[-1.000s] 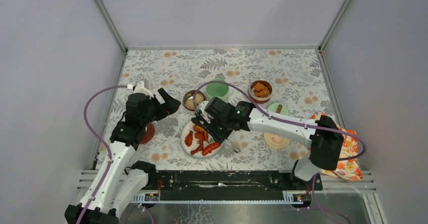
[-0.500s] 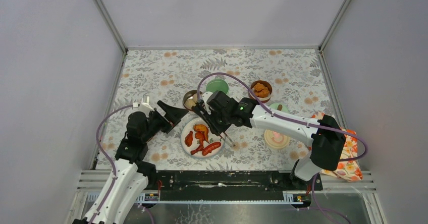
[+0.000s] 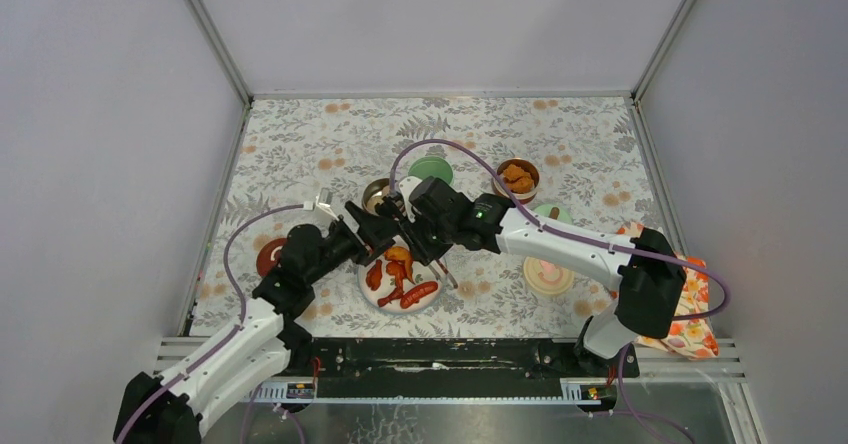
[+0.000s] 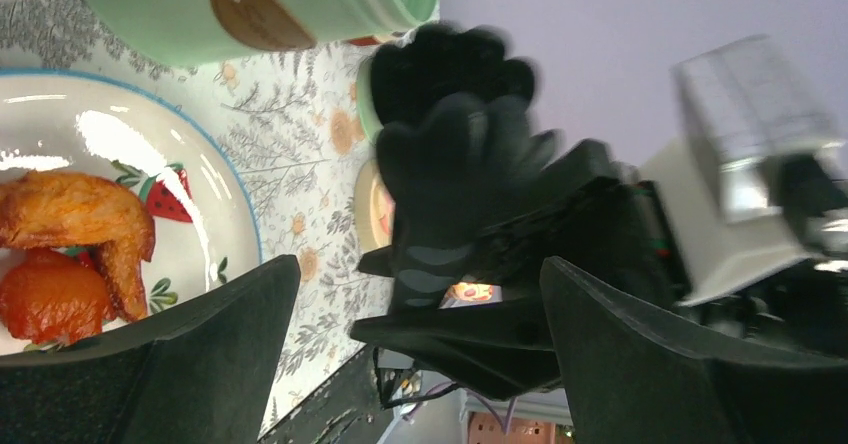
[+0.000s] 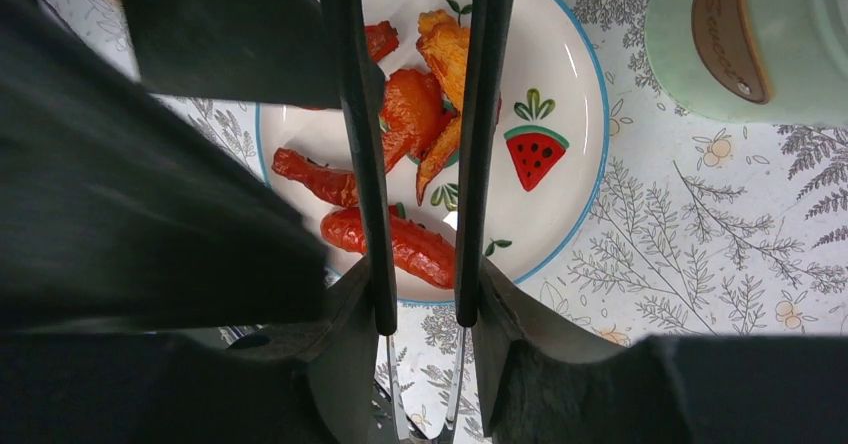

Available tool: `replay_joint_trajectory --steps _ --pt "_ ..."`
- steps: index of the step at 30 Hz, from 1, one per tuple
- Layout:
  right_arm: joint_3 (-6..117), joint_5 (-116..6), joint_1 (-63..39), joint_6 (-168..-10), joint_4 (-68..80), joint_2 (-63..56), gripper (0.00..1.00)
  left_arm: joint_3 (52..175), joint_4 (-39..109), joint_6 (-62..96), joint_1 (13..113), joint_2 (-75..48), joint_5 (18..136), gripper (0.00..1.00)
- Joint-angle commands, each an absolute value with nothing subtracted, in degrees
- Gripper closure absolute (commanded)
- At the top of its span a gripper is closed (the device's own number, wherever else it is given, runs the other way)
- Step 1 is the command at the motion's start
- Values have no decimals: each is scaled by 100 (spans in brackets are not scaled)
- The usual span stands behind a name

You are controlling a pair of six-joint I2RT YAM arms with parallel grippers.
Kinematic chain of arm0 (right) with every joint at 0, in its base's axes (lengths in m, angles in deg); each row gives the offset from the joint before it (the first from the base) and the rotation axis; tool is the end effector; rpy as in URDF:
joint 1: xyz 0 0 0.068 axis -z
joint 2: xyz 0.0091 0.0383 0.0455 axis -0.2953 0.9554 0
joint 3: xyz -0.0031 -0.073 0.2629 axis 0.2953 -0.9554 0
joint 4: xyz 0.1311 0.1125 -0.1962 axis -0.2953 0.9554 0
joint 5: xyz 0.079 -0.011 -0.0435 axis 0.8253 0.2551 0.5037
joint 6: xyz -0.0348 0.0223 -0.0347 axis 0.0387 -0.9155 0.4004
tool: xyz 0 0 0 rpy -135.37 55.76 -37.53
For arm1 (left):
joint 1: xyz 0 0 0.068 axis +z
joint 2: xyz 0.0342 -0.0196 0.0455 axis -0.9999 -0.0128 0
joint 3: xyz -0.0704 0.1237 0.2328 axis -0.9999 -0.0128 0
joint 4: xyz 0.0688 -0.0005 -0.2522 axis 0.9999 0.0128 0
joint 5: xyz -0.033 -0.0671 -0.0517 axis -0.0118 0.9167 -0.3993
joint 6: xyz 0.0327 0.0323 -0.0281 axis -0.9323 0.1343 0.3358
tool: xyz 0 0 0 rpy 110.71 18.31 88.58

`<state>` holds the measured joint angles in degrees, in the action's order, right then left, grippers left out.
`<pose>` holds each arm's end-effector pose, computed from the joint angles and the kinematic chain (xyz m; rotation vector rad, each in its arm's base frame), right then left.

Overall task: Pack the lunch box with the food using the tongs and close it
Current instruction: Adjust the clamp.

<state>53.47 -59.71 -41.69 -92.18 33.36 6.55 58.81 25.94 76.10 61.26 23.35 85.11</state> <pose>0.1811 0.3030 0.2801 -1.0425 2.2371 0.6083 0.1452 -0.0887 0.2256 -0.4942 1.9387 -1.4461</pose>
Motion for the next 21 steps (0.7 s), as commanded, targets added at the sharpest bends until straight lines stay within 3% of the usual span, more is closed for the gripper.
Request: replay_joint_trajectory --steps 1,6,21 --pt "5330 -5844 -4146 -9281 2961 262 59 5674 1556 7981 5805 2039 7910 4" --pt "5108 -5792 -4150 -9264 2719 68 58 5453 1055 8388 5704 1914 7640 18" --pt "4435 -5992 -4153 -9287 1724 -363 59 4976 173 9627 5501 1780 7391 80"
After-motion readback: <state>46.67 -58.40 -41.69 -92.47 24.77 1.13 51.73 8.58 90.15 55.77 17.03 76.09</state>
